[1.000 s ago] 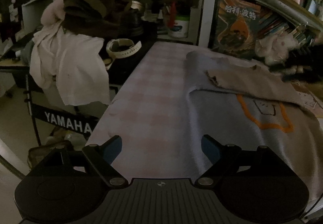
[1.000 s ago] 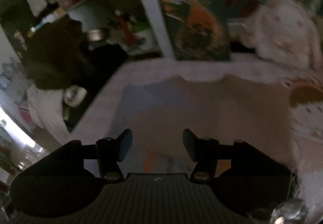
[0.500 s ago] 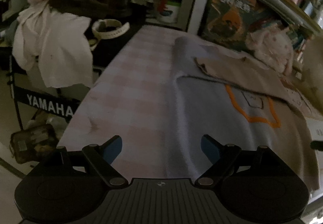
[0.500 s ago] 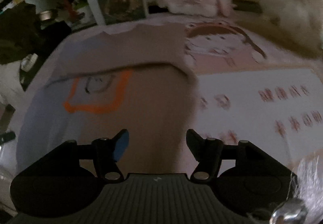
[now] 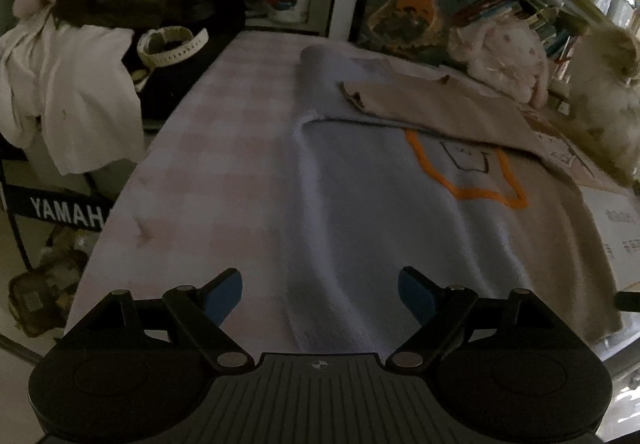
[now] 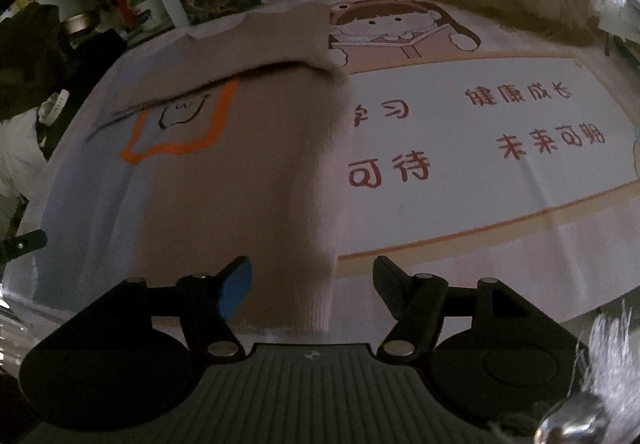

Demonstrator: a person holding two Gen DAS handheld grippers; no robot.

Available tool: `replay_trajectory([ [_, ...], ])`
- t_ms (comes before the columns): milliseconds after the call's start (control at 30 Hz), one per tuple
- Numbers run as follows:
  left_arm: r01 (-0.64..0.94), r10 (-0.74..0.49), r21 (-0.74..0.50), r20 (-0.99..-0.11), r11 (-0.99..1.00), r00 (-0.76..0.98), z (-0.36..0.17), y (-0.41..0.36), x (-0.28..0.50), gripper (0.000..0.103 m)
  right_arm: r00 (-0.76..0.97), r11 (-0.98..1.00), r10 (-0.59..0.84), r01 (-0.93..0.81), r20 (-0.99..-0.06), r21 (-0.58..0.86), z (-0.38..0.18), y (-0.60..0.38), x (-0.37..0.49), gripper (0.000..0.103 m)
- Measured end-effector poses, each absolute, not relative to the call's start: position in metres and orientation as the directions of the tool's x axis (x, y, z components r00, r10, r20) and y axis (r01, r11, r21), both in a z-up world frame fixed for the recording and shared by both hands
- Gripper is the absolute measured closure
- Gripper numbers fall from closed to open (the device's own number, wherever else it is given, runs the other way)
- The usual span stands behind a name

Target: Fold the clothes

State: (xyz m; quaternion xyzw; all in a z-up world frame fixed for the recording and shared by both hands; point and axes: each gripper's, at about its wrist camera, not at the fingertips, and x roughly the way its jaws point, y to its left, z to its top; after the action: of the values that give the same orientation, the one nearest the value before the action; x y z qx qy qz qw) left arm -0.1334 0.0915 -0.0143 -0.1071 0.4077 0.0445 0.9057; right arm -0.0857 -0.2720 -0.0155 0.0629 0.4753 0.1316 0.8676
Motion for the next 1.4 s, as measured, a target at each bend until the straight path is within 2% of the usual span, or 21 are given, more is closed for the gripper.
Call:
replay_trajectory([
  [67,-0.167,-0.019,-0.170,-0.753,0.971,0.658,-0.015,0.091,-0.134,0.018,0.506,0.955,0.297,-0.165,-0.810,0.247,-0.017,-0.274,-0.086,0.047],
  [167,-0.152,-0.018,-0.152,-0.762,0.977,0.647,-0.016,0.086,-0.134,0.027,0.495,0.951,0.310,-0.164,-0.812,0.263,-0.019,-0.273,-0.086,0.058],
  [233,-0.142,-0.019,-0.139,-0.776,0.980,0.630,-0.019,0.083,-0.133,0.048,0.493,0.949,0.314,-0.172,-0.811,0.263,-0.020,-0.271,-0.087,0.061],
  [400,-0.143,0.000,-0.114,-0.783,0.983,0.622,-0.023,0.081,-0.133,0.065,0.487,0.953,0.298,-0.200,-0.821,0.228,-0.024,-0.260,-0.083,0.067],
  [433,-0.150,0.002,-0.117,-0.781,0.982,0.625,-0.023,0.083,-0.133,0.073,0.490,0.955,0.292,-0.200,-0.821,0.220,-0.024,-0.259,-0.082,0.069],
  [500,-0.168,0.002,-0.134,-0.777,0.977,0.630,-0.023,0.087,-0.133,0.086,0.494,0.955,0.290,-0.200,-0.820,0.218,-0.025,-0.257,-0.080,0.079],
  [533,-0.176,-0.002,-0.146,-0.774,0.973,0.633,-0.023,0.089,-0.133,0.091,0.493,0.953,0.298,-0.205,-0.818,0.224,-0.026,-0.257,-0.080,0.088],
  [600,-0.182,-0.008,-0.168,-0.755,0.969,0.656,-0.017,0.090,-0.135,0.096,0.495,0.946,0.320,-0.218,-0.808,0.241,-0.025,-0.256,-0.080,0.092],
  [733,-0.119,-0.020,-0.153,-0.692,0.981,0.721,0.003,0.080,-0.140,0.095,0.542,0.917,0.399,-0.258,-0.739,0.305,-0.009,-0.259,-0.085,0.093],
  [900,-0.136,-0.049,-0.190,-0.735,0.972,0.676,-0.008,0.089,-0.134,0.092,0.522,0.913,0.408,-0.221,-0.749,0.343,-0.010,-0.263,-0.079,0.093],
  [1033,-0.158,-0.114,-0.277,-0.757,0.948,0.644,-0.014,0.103,-0.135,0.074,0.499,0.912,0.407,-0.187,-0.765,0.364,-0.017,-0.262,-0.075,0.088],
  [1267,-0.173,-0.181,-0.349,-0.777,0.921,0.603,-0.023,0.111,-0.137,0.072,0.473,0.904,0.419,-0.140,-0.775,0.403,-0.028,-0.264,-0.066,0.078],
  [1400,-0.180,-0.205,-0.383,-0.769,0.906,0.606,-0.024,0.115,-0.133,0.074,0.466,0.897,0.430,-0.118,-0.774,0.427,-0.030,-0.266,-0.060,0.078],
])
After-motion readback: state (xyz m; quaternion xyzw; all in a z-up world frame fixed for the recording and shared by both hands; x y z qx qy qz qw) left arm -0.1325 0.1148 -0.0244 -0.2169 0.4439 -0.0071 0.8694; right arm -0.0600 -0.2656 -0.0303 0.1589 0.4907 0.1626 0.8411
